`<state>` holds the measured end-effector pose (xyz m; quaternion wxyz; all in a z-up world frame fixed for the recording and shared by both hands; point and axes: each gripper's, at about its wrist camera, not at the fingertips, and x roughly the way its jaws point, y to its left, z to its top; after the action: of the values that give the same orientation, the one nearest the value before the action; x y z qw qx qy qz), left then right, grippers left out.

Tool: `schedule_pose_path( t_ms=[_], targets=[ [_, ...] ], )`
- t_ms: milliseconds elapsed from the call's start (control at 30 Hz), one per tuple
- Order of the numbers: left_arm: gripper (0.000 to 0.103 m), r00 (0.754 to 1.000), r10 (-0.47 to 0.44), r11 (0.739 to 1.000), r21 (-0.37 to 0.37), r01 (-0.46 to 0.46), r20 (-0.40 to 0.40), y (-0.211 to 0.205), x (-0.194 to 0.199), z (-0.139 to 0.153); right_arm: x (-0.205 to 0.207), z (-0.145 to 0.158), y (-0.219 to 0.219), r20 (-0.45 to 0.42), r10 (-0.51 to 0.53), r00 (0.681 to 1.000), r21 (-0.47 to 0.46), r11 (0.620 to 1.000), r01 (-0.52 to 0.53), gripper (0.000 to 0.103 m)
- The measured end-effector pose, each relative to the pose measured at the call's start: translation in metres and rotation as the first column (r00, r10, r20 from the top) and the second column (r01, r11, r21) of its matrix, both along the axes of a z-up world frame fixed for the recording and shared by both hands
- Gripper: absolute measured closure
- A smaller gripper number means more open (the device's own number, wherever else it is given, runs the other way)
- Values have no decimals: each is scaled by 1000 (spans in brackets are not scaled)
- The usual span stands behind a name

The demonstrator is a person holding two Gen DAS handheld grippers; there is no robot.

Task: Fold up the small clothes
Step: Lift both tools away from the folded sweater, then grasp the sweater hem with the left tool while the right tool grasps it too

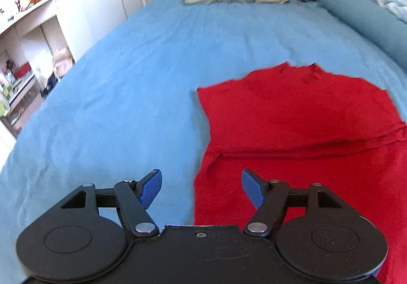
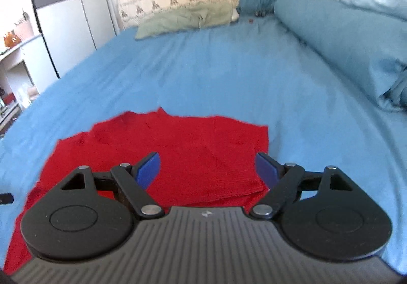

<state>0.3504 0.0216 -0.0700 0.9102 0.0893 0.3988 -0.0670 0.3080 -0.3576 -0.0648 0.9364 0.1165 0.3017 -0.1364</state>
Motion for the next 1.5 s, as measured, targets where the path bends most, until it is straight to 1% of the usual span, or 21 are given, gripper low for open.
schedule_pose_path(
  t_ms=[200,267,400,500,567,633,767,800,833,867,900,1000,1133,1200,1267,1300,1400,1433,1467,1500],
  targets=[
    [28,998,-41,999,-23,43,56,11,-38,20,-60,33,14,38,41,998,-56,998,-39,5],
    [28,998,-32,999,-39,35,59,18,-52,22,-85,37,17,34,51,998,-78,996,-48,5],
    [28,998,1,997,-75,4,66,33,-90,28,-137,40,25,14,53,998,-88,995,-52,5],
    [28,997,11,997,-80,-6,70,39,-121,32,-177,42,34,-2,49,999,-99,994,-49,5],
    [28,997,18,997,-79,-12,70,41,-145,33,-207,44,41,2,51,999,-78,996,-51,5],
    [28,999,23,995,-98,-18,43,43,-169,33,-236,47,50,2,37,999,-61,997,-37,5],
    [27,1000,5,993,-116,-3,19,44,-208,33,-279,49,65,-36,33,999,-4,999,-33,5],
    [25,1000,1,993,-120,1,17,44,-217,31,-287,48,69,-49,44,998,4,999,-44,4],
    [16,1000,-3,992,-125,4,10,44,-225,28,-293,47,71,-54,45,998,9,999,-45,2],
    [6,1000,-6,991,-132,6,-2,44,-231,24,-299,45,73,-60,50,997,16,999,-49,1],
    [5,1000,-5,990,-142,4,-8,45,-236,20,-305,41,76,-68,55,996,27,998,-53,0],
    [5,999,-20,985,-170,11,-50,44,-246,4,-321,24,83,-89,35,995,54,998,-30,0],
    [6,997,2,986,-168,-16,-82,45,-250,-21,-332,-4,90,-112,7,994,89,996,3,0],
    [10,995,23,981,-190,-42,-100,48,-250,-30,-336,-17,93,-134,-17,991,84,996,29,0],
    [16,993,37,975,-212,-60,-110,53,-253,-37,-340,-31,95,-159,-35,987,87,995,49,0],
    [17,993,43,974,-217,-66,-111,54,-254,-40,-341,-36,96,-167,-44,985,88,994,59,0],
    [23,993,52,974,-213,-73,-103,53,-255,-47,-343,-52,98,-189,-69,980,99,991,89,0],
    [28,993,56,975,-210,-77,-101,53,-254,-49,-342,-56,99,-193,-74,978,102,990,95,0],
    [32,993,59,974,-211,-80,-102,53,-253,-51,-341,-59,98,-196,-75,978,108,989,97,1],
    [34,993,63,973,-213,-85,-104,53,-252,-54,-341,-62,99,-198,-73,977,112,989,97,8]
  ],
)
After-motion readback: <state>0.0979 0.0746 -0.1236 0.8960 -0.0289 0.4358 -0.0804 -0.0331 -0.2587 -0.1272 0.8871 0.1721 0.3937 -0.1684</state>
